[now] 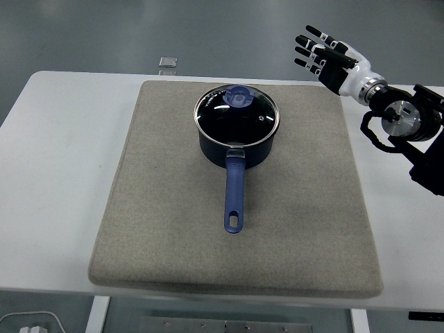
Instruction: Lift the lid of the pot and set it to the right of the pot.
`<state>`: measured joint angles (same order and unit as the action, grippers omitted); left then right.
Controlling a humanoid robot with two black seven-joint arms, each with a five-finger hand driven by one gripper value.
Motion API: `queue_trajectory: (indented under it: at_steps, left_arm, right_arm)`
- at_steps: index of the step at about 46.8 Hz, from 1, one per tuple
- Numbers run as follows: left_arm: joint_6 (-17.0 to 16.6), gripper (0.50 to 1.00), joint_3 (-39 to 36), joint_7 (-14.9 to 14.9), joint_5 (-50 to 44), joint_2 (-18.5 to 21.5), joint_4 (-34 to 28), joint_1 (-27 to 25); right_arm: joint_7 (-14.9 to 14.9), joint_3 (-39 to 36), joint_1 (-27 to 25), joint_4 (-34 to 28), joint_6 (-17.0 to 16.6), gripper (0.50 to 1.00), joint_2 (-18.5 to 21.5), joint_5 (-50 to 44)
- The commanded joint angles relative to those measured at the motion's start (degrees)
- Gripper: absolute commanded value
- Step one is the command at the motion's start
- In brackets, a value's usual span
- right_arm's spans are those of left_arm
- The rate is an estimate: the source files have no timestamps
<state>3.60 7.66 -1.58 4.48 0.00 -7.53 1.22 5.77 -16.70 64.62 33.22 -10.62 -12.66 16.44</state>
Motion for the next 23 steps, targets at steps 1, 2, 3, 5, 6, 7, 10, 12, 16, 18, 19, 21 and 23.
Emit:
queue_trajectory:
  at_steps: [1,2,3,5,6,7,10,12,16,18,19,21,23]
  left_arm:
    - [0.0,1.0,0.1,0.0,0.0,0.0,0.0,0.0]
    - [0.0,1.0,0.0,0.0,0.0,0.0,0.0,0.0]
    - [0.0,1.0,0.1,0.0,0.0,0.0,0.1,0.0]
    - [0.0,1.0,0.1,0.0,0.0,0.0,0.2,0.0]
    - [0.0,1.0,0.2,0.0,0.0,0.0,0.3,0.0]
    - [-0.1,1.0,0.2,0.0,0.0,0.0,0.3,-0.1]
    - [-0.1,1.0,0.2,0.0,0.0,0.0,0.3,-0.1]
    - [-0.1,1.0,0.1,0.0,-0.1,0.0,0.3,-0.1]
    - [-0.1,1.0,0.1,0.0,0.0,0.0,0.3,-0.1]
    - [-0.1,1.0,0.1,0.0,0.0,0.0,0.3,-0.1]
    - [-0.1,1.0,0.1,0.0,0.0,0.0,0.3,-0.2]
    - [-0.1,1.0,0.1,0.0,0.0,0.0,0.3,-0.1]
    - [-0.1,1.0,0.1,0.0,0.0,0.0,0.3,-0.1]
  right_arm:
    - [-0.1,0.0,0.1,0.0,0.2,0.928,0.0,0.0]
    - [0.0,0.0,0.1,0.0,0.2,0.928,0.0,0.0]
    - [0.0,0.0,0.1,0.0,0.2,0.928,0.0,0.0]
    - [-0.1,0.0,0.1,0.0,0.2,0.93,0.0,0.0]
    - [-0.1,0.0,0.1,0.0,0.2,0.928,0.0,0.0]
    - [-0.1,0.0,0.1,0.0,0.3,0.928,0.0,0.0]
    - [-0.1,0.0,0.1,0.0,0.3,0.928,0.2,0.0]
    - [0.0,0.0,0.1,0.0,0.3,0.928,0.2,0.0]
    - [-0.1,0.0,0.1,0.0,0.2,0.928,0.2,0.0]
    - [-0.1,0.0,0.1,0.0,0.2,0.93,0.1,0.0]
    - [0.0,0.0,0.1,0.0,0.2,0.93,0.1,0.0]
    - [-0.1,0.1,0.1,0.0,0.2,0.93,0.1,0.0]
    - [-0.1,0.1,0.0,0.0,0.3,0.928,0.1,0.0]
